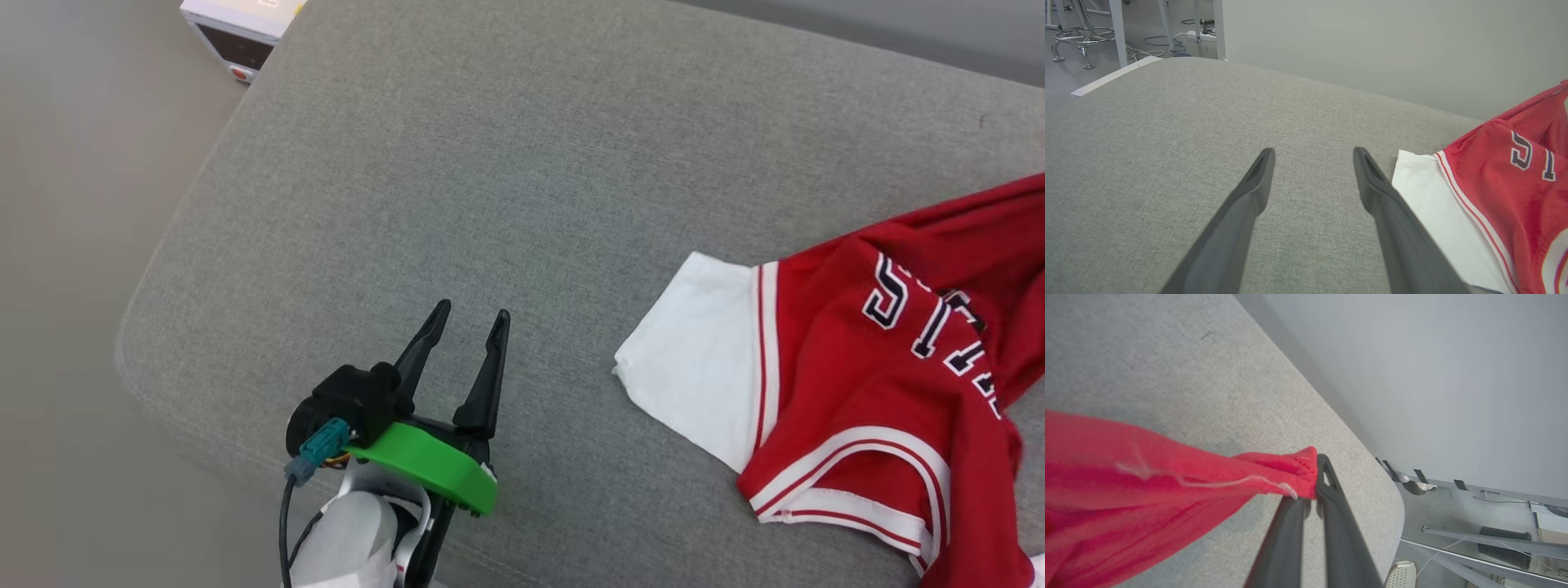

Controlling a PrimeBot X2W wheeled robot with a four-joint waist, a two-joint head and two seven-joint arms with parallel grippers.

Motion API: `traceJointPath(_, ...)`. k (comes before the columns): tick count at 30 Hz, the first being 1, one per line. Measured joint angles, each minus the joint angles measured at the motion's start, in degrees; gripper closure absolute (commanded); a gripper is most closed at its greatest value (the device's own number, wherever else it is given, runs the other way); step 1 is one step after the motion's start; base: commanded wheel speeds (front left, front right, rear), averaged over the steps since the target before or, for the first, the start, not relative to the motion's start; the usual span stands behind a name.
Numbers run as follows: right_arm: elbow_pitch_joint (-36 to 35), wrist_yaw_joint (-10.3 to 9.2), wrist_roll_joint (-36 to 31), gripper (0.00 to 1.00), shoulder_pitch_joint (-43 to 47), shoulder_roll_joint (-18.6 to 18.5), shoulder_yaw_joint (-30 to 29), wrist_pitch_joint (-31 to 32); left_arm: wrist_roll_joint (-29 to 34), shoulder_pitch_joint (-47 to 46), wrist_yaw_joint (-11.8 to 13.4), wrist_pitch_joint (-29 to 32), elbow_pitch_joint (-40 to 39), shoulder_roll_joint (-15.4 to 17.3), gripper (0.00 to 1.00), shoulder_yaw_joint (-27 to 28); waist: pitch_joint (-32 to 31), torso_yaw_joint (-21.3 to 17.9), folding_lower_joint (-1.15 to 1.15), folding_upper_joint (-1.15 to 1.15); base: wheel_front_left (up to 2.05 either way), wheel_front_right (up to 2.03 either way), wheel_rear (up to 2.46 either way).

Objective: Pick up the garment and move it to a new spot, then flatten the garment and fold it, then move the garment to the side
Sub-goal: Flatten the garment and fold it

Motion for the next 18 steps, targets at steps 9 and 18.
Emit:
traceJointPath(9,11.91,0.0,-10.33,1.0,-16.27,2.66,7.1,-11.82,-0.57,-1.7,0.0,0.0,-0.3,-0.27,0.0,-0.82,3.76,2.68,0.0,0.0,0.0,0.0,0.0)
traceJointPath(18,25.24,0.0,-7.79,0.0,-15.83,10.83,7.33,-21.26,-0.58,-1.75,0.0,0.0,0.14,-0.44,0.0,-0.71,4.12,3.19,0.01,0.0,0.0,0.0,0.0)
